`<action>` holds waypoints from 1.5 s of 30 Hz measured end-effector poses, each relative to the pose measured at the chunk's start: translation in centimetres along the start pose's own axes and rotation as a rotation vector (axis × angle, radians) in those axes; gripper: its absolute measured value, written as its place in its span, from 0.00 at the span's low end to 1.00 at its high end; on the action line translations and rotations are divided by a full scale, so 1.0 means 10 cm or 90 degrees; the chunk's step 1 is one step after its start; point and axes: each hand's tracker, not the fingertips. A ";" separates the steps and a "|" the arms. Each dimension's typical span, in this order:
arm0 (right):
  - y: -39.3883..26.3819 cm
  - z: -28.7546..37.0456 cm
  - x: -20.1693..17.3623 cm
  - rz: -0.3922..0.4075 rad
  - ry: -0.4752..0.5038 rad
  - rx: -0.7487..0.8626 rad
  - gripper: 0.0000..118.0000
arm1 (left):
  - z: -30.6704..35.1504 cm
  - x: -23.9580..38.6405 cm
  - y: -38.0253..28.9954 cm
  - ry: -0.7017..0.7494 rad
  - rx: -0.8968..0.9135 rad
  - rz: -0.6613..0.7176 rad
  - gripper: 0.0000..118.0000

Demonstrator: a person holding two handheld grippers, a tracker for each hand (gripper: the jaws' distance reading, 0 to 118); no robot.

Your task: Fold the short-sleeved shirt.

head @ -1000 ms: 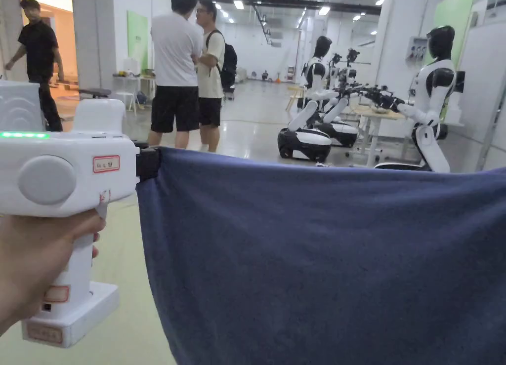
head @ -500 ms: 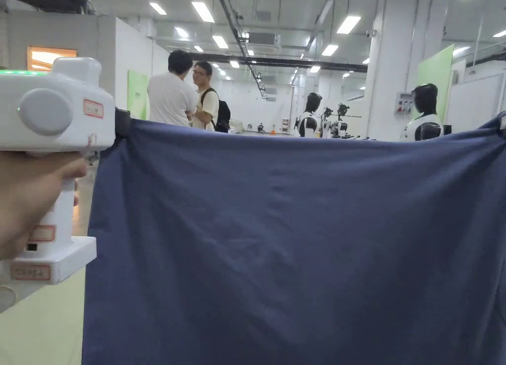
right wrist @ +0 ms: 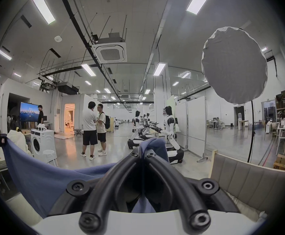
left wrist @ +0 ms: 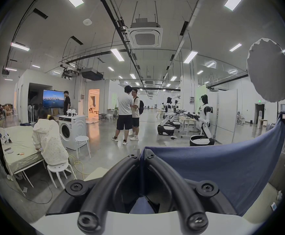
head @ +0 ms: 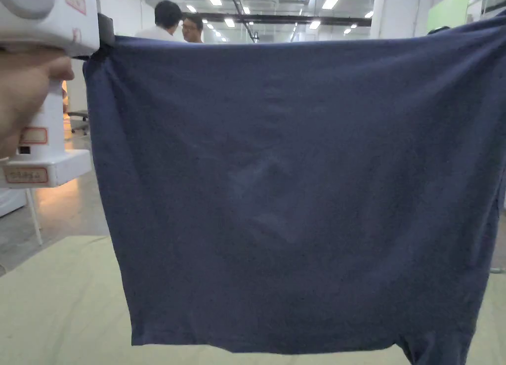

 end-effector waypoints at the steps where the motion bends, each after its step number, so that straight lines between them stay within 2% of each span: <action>1: -0.04 -0.05 0.01 -0.010 -0.002 0.008 0.02 | -0.07 0.02 -0.04 -0.002 0.006 0.012 0.01; 7: -0.50 -0.45 0.04 -0.015 -0.025 -0.005 0.02 | -0.55 0.21 -0.47 0.002 -0.005 -0.014 0.01; 10: -0.91 -0.60 0.07 -0.008 -0.033 -0.037 0.02 | -0.77 0.26 -0.81 -0.002 -0.036 -0.001 0.01; 14: -1.58 -0.74 0.13 0.011 -0.035 -0.094 0.02 | -1.01 0.36 -1.42 -0.007 -0.099 -0.034 0.01; 19: -2.46 -0.58 0.14 0.050 -0.030 -0.149 0.02 | -0.91 0.53 -2.38 -0.007 -0.150 -0.067 0.01; 24: -3.42 -0.30 0.18 0.047 -0.039 -0.240 0.02 | -0.78 0.61 -3.27 -0.018 -0.227 -0.061 0.01; 27: -3.81 -0.07 0.28 0.036 -0.022 -0.278 0.02 | -0.59 0.62 -3.62 -0.029 -0.239 -0.065 0.01; 31: -4.07 0.33 0.40 0.021 -0.021 -0.306 0.02 | -0.24 0.61 -4.03 -0.028 -0.257 -0.121 0.01; 37: -4.30 1.26 0.59 0.007 0.021 -0.341 0.02 | 0.63 0.42 -4.23 -0.045 -0.287 -0.023 0.01; 41: -4.23 2.00 0.78 -0.004 0.037 -0.349 0.02 | 1.27 0.21 -4.23 -0.051 -0.297 0.002 0.01; 45: -4.08 2.69 0.90 0.021 0.062 -0.355 0.02 | 1.87 -0.03 -4.23 -0.057 -0.305 0.037 0.01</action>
